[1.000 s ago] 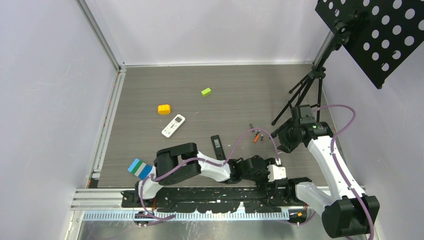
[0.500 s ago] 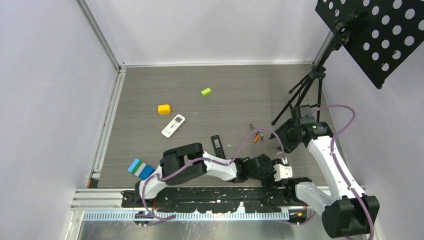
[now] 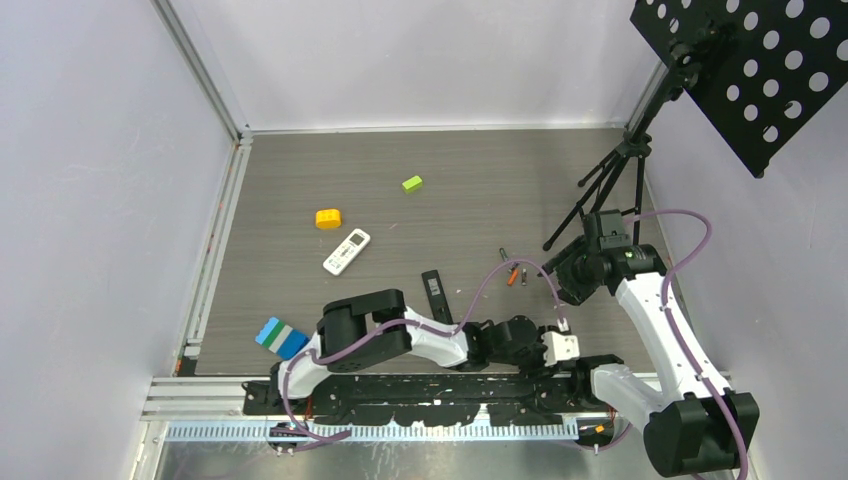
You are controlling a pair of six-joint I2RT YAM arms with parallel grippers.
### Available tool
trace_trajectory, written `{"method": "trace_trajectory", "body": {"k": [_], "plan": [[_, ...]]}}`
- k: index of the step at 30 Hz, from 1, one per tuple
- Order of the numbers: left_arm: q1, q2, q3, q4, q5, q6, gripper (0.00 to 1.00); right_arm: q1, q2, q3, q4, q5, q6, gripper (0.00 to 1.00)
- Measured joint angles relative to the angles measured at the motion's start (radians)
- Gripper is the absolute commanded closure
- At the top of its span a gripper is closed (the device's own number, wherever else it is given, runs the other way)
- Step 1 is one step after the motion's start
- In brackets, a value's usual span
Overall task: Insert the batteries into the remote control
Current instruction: Move the battery cover to the center of the board.
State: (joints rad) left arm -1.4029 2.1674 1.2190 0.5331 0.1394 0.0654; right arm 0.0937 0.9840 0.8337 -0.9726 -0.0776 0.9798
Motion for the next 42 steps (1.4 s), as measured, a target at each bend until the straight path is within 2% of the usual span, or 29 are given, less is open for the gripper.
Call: {"method": "trace_trajectory", "body": {"k": [14,17,24,26,29,35,38,42], "plan": [[0.074,-0.106,-0.172,0.058,-0.019,-0.172,0.80,-0.002,-0.018,-0.003,0.019,-0.007,0.023,0.43],[0.089,-0.125,-0.200,0.065,-0.064,-0.217,0.80,-0.002,-0.018,-0.017,0.034,-0.009,0.024,0.43],[0.094,-0.188,-0.253,0.006,-0.273,-0.336,0.77,-0.002,0.031,-0.061,0.094,-0.016,-0.018,0.43],[0.094,-0.214,-0.270,-0.032,-0.342,-0.385,0.71,-0.002,0.064,-0.068,0.115,-0.018,-0.040,0.43],[0.090,-0.257,-0.291,-0.107,-0.430,-0.461,0.51,-0.002,0.105,-0.079,0.157,-0.020,-0.068,0.44],[0.090,-0.277,-0.277,-0.185,-0.482,-0.529,0.26,0.011,0.181,-0.080,0.225,-0.021,-0.096,0.44],[0.097,-0.303,-0.271,-0.255,-0.487,-0.548,0.21,0.034,0.214,-0.080,0.254,-0.017,-0.113,0.44],[0.151,-0.365,-0.275,-0.363,-0.465,-0.580,0.19,0.074,0.228,-0.079,0.277,0.008,-0.134,0.44]]}}
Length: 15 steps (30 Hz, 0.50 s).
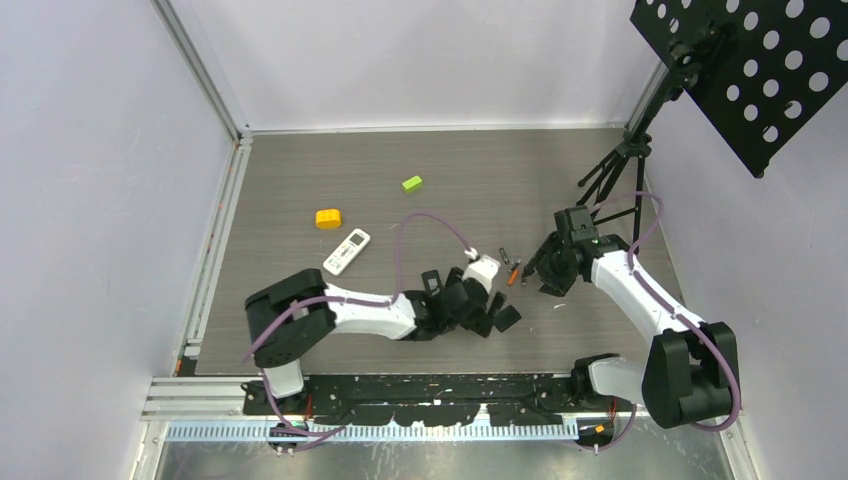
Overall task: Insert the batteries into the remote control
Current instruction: Move the battery cover to the center of the board, then pick up the remote control from the center of the board.
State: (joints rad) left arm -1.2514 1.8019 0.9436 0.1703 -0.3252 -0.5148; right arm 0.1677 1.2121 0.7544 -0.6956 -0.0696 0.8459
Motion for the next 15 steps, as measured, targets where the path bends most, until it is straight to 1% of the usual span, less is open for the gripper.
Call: {"method": "trace_trajectory", "body": {"k": [5,7,9,12,15], "plan": [[0.111,-0.126,-0.003,-0.117,0.009,-0.042,0.18,0.053,0.027,0.002,0.017,0.088,-0.026,0.45],[0.159,-0.182,-0.003,-0.177,-0.008,-0.074,0.17,0.067,0.054,0.006,0.018,0.123,-0.037,0.45],[0.204,-0.227,-0.003,-0.239,-0.033,-0.108,0.15,0.074,0.084,0.010,0.019,0.146,-0.049,0.46],[0.261,-0.257,-0.003,-0.328,-0.080,-0.159,0.12,0.080,0.123,0.024,0.019,0.164,-0.072,0.46],[0.303,-0.256,-0.005,-0.410,-0.116,-0.200,0.12,0.098,0.124,0.038,0.029,0.170,-0.101,0.46]]}}
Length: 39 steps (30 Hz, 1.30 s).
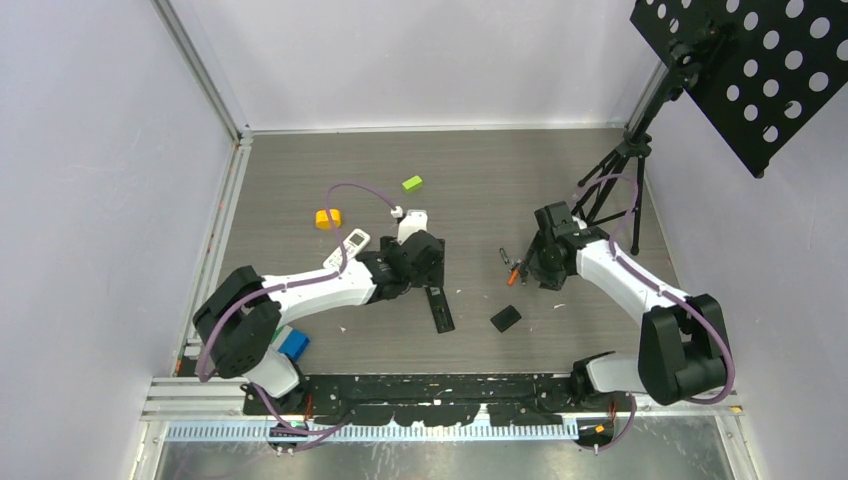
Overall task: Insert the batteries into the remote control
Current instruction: Pick up the remote control from the center of the board.
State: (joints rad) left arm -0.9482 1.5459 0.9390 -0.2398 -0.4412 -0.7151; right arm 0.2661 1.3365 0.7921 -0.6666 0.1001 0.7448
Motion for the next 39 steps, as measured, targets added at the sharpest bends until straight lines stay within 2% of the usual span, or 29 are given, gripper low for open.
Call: {"method": "trace_trajectory", "body": {"k": [5,7,10,12,18,23,27,34,36,39], "plan": [[0.064,-0.002,-0.012,-0.045,0.011,-0.039,0.11,0.113,-0.062,0.021,0.044,-0.007,-0.041,0.37],[0.105,-0.013,-0.031,-0.040,0.027,-0.040,0.08,0.182,-0.094,0.024,0.073,-0.010,-0.042,0.32],[0.190,-0.069,-0.078,-0.035,0.060,-0.031,0.00,0.320,-0.115,0.024,0.133,-0.001,-0.036,0.27],[0.243,-0.122,-0.103,-0.033,0.076,-0.013,0.00,0.418,-0.097,0.026,0.171,0.005,-0.035,0.26],[0.384,-0.274,-0.156,-0.030,0.120,0.014,0.00,0.659,0.116,0.121,0.209,0.072,-0.068,0.25],[0.477,-0.331,-0.211,-0.031,0.179,0.015,0.00,0.757,0.264,0.197,0.213,0.119,-0.105,0.24],[0.497,-0.349,-0.246,-0.037,0.227,0.015,0.00,0.787,0.363,0.270,0.179,0.158,-0.129,0.24],[0.509,-0.357,-0.267,-0.038,0.295,0.015,0.03,0.794,0.445,0.317,0.118,0.188,-0.133,0.33],[0.511,-0.357,-0.273,-0.034,0.309,0.014,0.04,0.794,0.446,0.317,0.104,0.187,-0.118,0.40],[0.513,-0.365,-0.296,-0.018,0.324,0.014,0.05,0.792,0.446,0.312,0.105,0.184,-0.092,0.57]]}}
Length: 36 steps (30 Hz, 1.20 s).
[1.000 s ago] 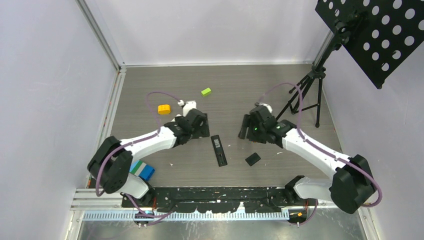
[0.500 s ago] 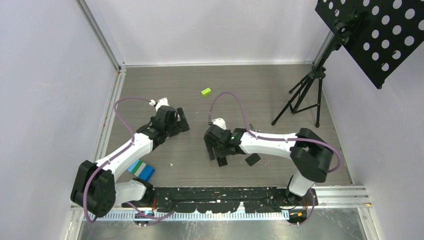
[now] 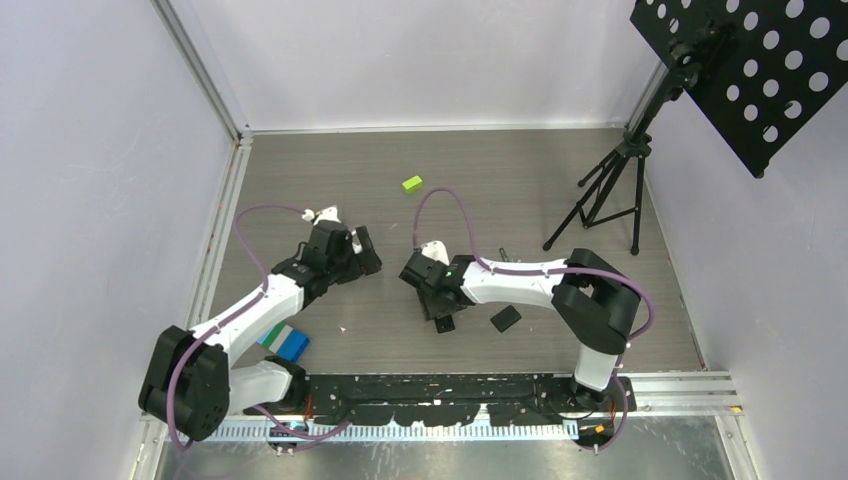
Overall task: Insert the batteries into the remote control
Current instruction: Pick up the remote control from the center of the board.
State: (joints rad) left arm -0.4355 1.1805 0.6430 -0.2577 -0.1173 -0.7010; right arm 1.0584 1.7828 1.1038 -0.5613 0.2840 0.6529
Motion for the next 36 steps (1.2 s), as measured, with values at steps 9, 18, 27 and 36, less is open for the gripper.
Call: {"method": "trace_trajectory", "body": {"k": [9,18,27,36], "plan": [[0.005,-0.011,-0.107,0.179,0.202,-0.045,0.09,0.000,-0.032,-0.049,0.056,0.011,0.011,0.70],[0.005,0.177,-0.213,0.559,0.444,-0.238,0.17,-0.001,-0.164,-0.138,0.187,-0.012,-0.010,0.69],[0.005,0.321,-0.242,0.885,0.560,-0.392,0.24,-0.002,-0.205,-0.138,0.274,-0.082,-0.032,0.68],[0.005,0.325,-0.251,0.983,0.592,-0.426,0.62,-0.002,-0.205,-0.133,0.292,-0.106,-0.036,0.63]]}}
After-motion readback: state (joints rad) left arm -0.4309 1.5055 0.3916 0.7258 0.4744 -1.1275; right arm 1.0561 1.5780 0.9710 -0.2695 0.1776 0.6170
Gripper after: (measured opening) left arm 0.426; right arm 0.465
